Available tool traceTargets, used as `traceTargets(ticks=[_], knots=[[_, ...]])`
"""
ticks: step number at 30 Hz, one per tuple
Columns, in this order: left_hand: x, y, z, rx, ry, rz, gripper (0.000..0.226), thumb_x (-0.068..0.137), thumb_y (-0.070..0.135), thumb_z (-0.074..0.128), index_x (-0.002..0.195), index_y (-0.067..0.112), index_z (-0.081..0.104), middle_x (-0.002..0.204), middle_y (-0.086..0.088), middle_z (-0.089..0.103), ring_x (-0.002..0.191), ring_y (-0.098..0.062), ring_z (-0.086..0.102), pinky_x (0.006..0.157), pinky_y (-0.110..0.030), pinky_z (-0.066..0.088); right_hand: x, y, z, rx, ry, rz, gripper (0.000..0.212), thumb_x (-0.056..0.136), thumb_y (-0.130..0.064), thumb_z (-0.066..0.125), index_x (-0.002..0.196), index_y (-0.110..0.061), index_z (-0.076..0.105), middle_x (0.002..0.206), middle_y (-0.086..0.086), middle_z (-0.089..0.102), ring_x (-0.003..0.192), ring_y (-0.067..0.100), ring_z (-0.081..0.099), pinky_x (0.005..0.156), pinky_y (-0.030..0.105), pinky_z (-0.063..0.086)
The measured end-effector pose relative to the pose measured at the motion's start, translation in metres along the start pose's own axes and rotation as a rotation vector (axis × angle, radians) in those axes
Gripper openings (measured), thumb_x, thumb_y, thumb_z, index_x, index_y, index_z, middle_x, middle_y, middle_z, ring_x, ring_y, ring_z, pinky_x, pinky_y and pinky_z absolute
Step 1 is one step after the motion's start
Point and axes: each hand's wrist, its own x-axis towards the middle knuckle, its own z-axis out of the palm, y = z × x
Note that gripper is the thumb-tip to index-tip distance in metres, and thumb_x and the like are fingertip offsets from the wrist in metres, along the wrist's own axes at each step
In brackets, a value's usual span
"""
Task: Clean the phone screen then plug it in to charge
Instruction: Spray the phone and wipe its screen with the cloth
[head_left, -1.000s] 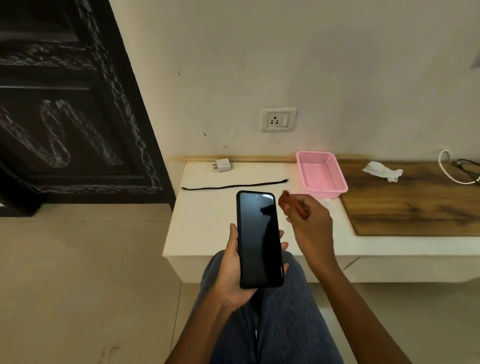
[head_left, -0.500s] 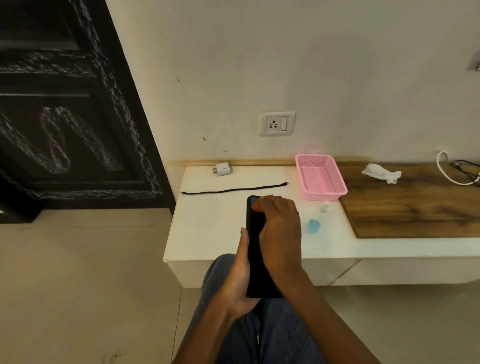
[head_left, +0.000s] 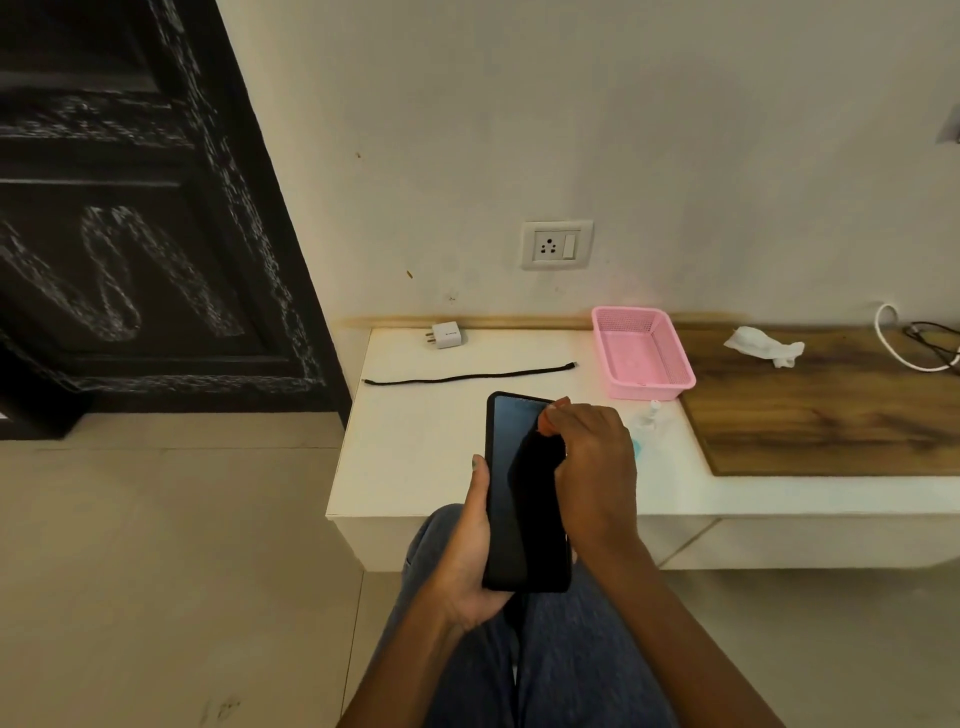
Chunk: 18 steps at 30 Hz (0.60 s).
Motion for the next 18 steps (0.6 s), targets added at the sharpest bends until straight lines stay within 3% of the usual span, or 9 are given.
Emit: traceTargets(ticks=[4, 9, 14, 16, 18], knots=[[0.000, 0.002, 0.000, 0.019, 0.002, -0.013, 0.067, 0.070, 0.075, 0.050, 0.106, 0.023, 0.074, 0.118, -0.013, 0.068, 0.110, -0.024, 0.065, 0.082, -0.034, 0.056, 0.003, -0.015, 0.004, 0.015, -0.032, -0.033, 0.032, 0.056, 0.020, 0.054, 0.074, -0.003, 0.065, 0.076, 0.008, 0.066, 0.072, 0.027, 0.055, 0.058, 0.037, 0.046], [-0.002, 0.004, 0.000, -0.011, -0.021, -0.030, 0.076, 0.060, 0.073, 0.065, 0.112, 0.018, 0.071, 0.122, -0.015, 0.065, 0.112, -0.026, 0.063, 0.084, -0.037, 0.055, 0.007, -0.036, 0.012, 0.014, -0.066, -0.147, 0.030, 0.066, 0.002, 0.038, 0.076, -0.003, 0.066, 0.076, 0.006, 0.066, 0.070, 0.025, 0.056, 0.061, 0.033, 0.048], [-0.003, 0.004, -0.007, -0.047, -0.002, -0.032, 0.072, 0.062, 0.073, 0.058, 0.107, 0.019, 0.073, 0.120, -0.015, 0.067, 0.109, -0.027, 0.064, 0.081, -0.037, 0.057, 0.002, -0.029, 0.013, 0.043, -0.179, -0.185, 0.027, 0.065, 0.006, 0.048, 0.082, -0.002, 0.068, 0.085, 0.009, 0.069, 0.078, 0.028, 0.061, 0.066, 0.039, 0.052], [-0.004, 0.003, -0.006, -0.094, -0.003, -0.038, 0.070, 0.067, 0.070, 0.057, 0.111, 0.018, 0.071, 0.123, -0.015, 0.065, 0.112, -0.026, 0.063, 0.086, -0.039, 0.056, -0.011, -0.029, 0.012, 0.047, -0.217, -0.196, 0.025, 0.065, 0.006, 0.052, 0.081, -0.005, 0.068, 0.085, 0.006, 0.068, 0.078, 0.025, 0.060, 0.065, 0.037, 0.052], [-0.005, 0.003, -0.003, -0.146, -0.029, -0.038, 0.067, 0.072, 0.066, 0.057, 0.114, 0.016, 0.070, 0.127, -0.013, 0.062, 0.114, -0.024, 0.060, 0.093, -0.039, 0.052, -0.025, -0.027, 0.013, 0.052, -0.237, -0.192, 0.030, 0.066, 0.008, 0.058, 0.089, -0.006, 0.070, 0.093, 0.005, 0.068, 0.086, 0.023, 0.061, 0.075, 0.034, 0.053]])
